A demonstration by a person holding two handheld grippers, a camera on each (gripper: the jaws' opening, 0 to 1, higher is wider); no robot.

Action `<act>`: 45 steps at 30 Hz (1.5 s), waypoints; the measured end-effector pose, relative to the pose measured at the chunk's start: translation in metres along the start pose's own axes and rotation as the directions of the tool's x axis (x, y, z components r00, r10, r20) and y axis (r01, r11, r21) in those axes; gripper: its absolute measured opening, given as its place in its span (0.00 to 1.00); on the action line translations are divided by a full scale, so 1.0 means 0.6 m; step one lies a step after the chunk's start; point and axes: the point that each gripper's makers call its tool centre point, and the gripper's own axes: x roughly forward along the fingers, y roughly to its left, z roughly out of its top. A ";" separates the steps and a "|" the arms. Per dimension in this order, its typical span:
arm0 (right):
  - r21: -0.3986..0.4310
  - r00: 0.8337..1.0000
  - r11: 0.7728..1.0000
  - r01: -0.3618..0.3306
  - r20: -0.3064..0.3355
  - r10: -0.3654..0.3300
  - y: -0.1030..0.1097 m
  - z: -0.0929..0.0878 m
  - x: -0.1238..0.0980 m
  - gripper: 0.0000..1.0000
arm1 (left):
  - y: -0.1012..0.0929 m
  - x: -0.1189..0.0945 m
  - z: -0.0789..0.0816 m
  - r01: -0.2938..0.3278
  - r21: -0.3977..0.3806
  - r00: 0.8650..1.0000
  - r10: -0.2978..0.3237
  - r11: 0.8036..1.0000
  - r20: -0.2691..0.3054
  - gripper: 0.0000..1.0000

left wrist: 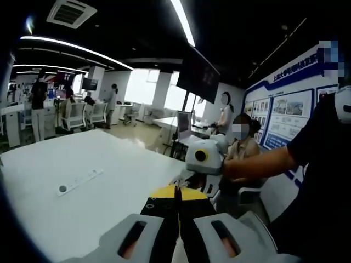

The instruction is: Compare the silicone blocks by pressing each to a similar depth, holding the contact briefly, and releasing to observe deformation and rebound differences across the visible hardness samples.

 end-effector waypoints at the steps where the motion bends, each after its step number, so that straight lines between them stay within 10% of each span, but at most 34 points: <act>1: -0.007 1.000 1.000 -0.008 -0.004 0.008 0.002 -0.001 0.000 0.28 | 0.000 -0.001 0.000 0.001 0.000 1.000 -0.001 1.000 0.000 0.00; 23: 0.007 0.993 1.000 -0.004 -0.117 0.005 0.023 -0.011 0.013 0.06 | 0.003 -0.019 -0.011 0.024 -0.014 1.000 -0.024 1.000 0.008 0.00; 45: -0.089 0.985 0.996 0.008 -0.173 -0.023 0.002 -0.026 0.008 0.05 | 0.007 -0.011 -0.028 0.020 0.052 0.999 -0.017 0.998 -0.050 0.00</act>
